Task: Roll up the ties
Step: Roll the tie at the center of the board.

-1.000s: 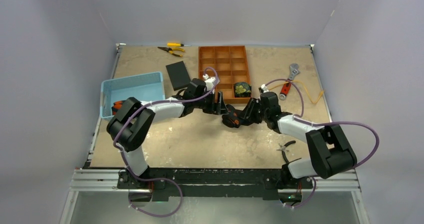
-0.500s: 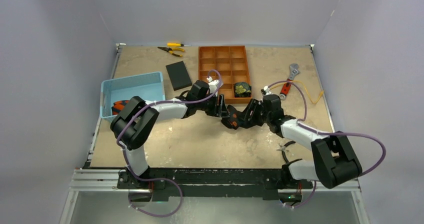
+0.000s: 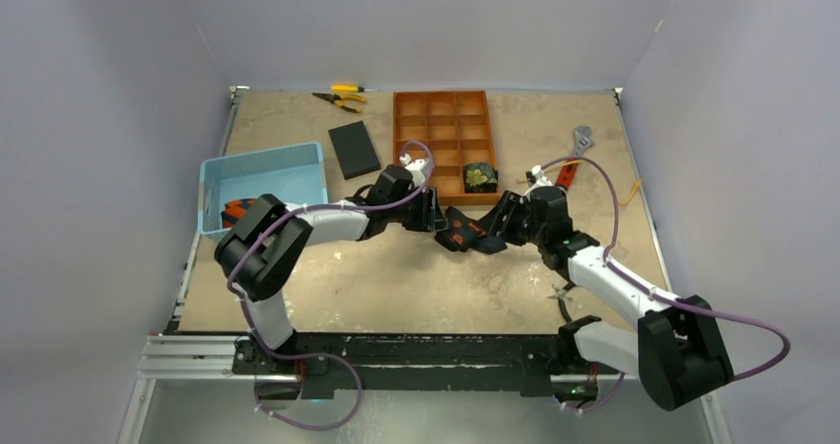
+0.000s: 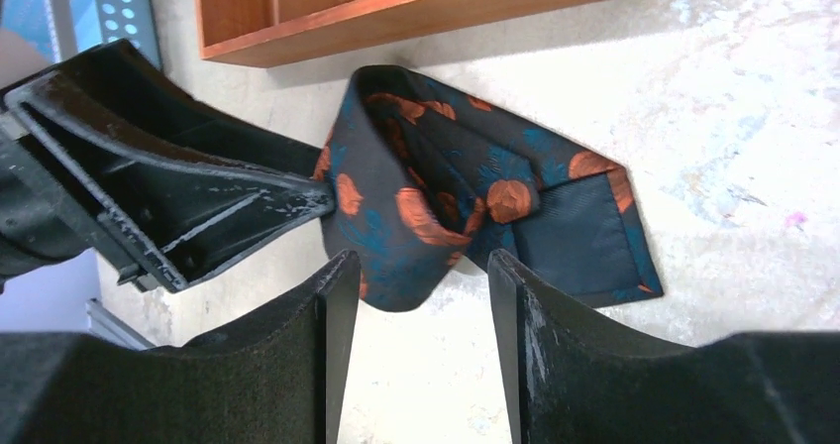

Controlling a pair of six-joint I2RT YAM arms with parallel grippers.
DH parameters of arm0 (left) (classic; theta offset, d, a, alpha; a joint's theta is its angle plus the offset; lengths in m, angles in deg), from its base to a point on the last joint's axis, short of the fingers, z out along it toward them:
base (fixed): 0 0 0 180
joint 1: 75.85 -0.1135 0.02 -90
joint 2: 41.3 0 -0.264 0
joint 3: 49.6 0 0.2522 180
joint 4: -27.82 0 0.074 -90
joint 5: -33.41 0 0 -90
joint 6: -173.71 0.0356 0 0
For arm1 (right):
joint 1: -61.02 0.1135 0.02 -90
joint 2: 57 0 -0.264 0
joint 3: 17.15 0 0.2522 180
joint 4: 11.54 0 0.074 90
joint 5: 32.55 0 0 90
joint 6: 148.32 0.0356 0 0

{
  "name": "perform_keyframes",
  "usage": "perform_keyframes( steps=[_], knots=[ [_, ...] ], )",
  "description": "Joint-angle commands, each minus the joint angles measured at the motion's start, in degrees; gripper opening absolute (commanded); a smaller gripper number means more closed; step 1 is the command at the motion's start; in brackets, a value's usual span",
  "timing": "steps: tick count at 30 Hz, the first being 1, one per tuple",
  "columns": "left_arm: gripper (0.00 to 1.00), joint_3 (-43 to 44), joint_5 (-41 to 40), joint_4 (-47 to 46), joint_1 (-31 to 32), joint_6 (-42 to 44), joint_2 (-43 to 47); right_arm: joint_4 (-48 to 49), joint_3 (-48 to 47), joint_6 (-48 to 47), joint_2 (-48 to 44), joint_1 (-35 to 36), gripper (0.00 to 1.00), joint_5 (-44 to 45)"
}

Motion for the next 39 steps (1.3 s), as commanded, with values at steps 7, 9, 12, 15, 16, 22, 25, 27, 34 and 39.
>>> perform_keyframes(
  steps=[7,9,12,15,16,22,25,27,34,39],
  knots=[
    [0.42,-4.62,-13.27,-2.54,3.71,-3.36,7.57,-4.90,7.14,5.77,-5.87,-0.10,0.53,6.93],
    [0.42,-4.19,-14.37,-2.07,4.49,-3.28,7.76,-3.41,8.42,7.06,-4.03,-0.13,0.53,5.82],
    [0.42,-3.66,-15.16,-1.55,5.12,-3.29,7.66,-0.67,8.77,8.10,-0.49,-0.15,0.52,5.06],
    [0.42,-3.97,-16.21,-1.17,5.52,-3.70,7.80,1.84,7.59,7.57,3.25,-0.15,0.49,4.92],
    [0.42,-4.33,-16.80,-1.02,5.64,-4.24,7.96,2.43,6.80,7.04,4.60,-0.15,0.48,4.64],
    [0.42,-5.80,-20.24,-1.49,6.63,-5.80,9.08,6.51,1.71,3.60,13.42,-0.15,0.43,2.81],
    [0.42,-5.51,-20.52,-1.94,7.13,-6.27,8.49,8.33,0.17,3.56,17.74,-0.14,0.42,2.13],
    [0.42,-4.74,-20.59,-1.93,7.37,-6.44,7.78,7.94,-0.34,3.67,18.15,-0.15,0.43,2.42],
    [0.43,-1.83,-23.10,0.07,7.62,-6.55,6.02,1.85,0.78,3.01,9.03,-0.15,0.56,7.33],
    [0.43,-0.86,-25.78,0.73,7.83,-8.24,5.10,-1.60,2.60,1.26,1.38,-0.15,0.53,8.79]
  ],
)
